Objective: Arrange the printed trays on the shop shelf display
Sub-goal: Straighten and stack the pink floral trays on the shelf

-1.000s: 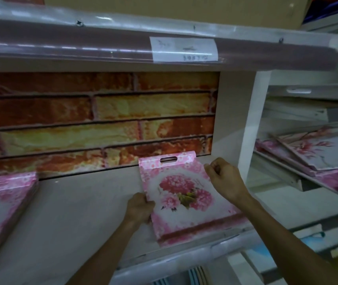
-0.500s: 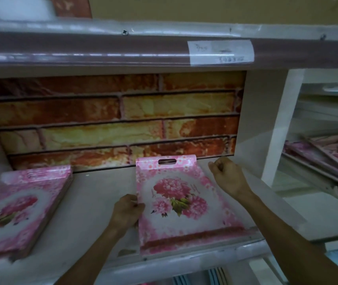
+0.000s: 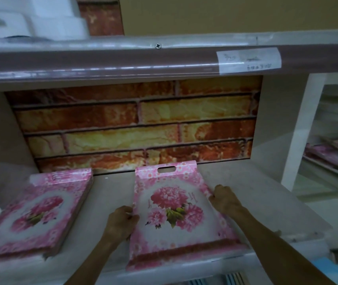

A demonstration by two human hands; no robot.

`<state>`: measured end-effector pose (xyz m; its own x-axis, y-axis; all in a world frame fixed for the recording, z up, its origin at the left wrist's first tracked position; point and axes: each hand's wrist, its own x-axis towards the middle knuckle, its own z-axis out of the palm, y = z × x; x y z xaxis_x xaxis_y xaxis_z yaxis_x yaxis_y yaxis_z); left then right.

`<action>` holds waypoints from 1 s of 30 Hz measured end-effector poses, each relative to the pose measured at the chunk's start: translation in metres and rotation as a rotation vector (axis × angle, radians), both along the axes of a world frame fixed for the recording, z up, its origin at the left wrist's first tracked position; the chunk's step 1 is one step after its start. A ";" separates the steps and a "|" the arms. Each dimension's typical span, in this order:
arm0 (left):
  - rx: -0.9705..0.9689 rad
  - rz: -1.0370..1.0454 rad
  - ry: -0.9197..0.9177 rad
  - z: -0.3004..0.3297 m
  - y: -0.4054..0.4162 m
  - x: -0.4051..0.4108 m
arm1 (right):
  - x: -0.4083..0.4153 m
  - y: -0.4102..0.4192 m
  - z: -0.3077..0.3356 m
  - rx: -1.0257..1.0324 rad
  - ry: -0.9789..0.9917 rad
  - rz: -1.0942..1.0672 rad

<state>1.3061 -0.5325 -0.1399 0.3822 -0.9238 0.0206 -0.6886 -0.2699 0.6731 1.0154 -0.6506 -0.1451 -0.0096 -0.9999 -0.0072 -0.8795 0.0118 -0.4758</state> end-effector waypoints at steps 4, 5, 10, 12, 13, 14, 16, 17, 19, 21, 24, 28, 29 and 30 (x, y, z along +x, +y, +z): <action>-0.004 0.000 -0.032 0.002 -0.005 0.009 | 0.012 0.000 0.000 -0.004 -0.030 -0.018; -0.006 -0.001 -0.040 0.002 -0.006 0.010 | 0.014 0.000 0.000 -0.004 -0.031 -0.020; 0.004 0.009 -0.065 0.003 -0.010 0.014 | 0.020 0.001 -0.001 -0.020 -0.036 -0.033; -0.001 -0.009 -0.084 0.003 -0.009 0.015 | 0.019 0.004 0.001 -0.028 -0.045 -0.036; -0.005 -0.029 -0.113 0.004 -0.009 0.016 | 0.018 0.006 0.002 -0.045 -0.044 -0.036; -0.013 -0.049 -0.152 0.006 -0.008 0.016 | 0.015 0.008 0.005 -0.074 -0.038 -0.033; -0.117 -0.054 -0.189 0.011 -0.009 0.015 | 0.009 0.013 0.015 -0.146 -0.040 -0.022; -0.202 -0.058 -0.162 0.016 -0.009 0.013 | 0.005 0.015 0.021 -0.198 -0.059 -0.015; -0.337 -0.105 -0.060 0.029 -0.009 0.003 | -0.005 0.023 0.038 -0.334 -0.112 -0.002; -0.392 -0.178 0.068 0.043 -0.010 -0.014 | -0.017 0.036 0.056 -0.487 -0.168 0.018; -0.449 -0.315 0.254 0.059 -0.011 -0.045 | -0.038 0.060 0.084 -0.644 -0.217 0.018; -0.506 -0.498 0.346 0.070 -0.015 -0.092 | -0.071 0.092 0.115 -0.750 -0.239 -0.049; -0.506 -0.539 0.374 0.073 -0.016 -0.105 | -0.082 0.099 0.120 -0.774 -0.213 -0.072; -0.507 -0.585 0.404 0.074 -0.017 -0.117 | -0.093 0.105 0.126 -0.793 -0.191 -0.095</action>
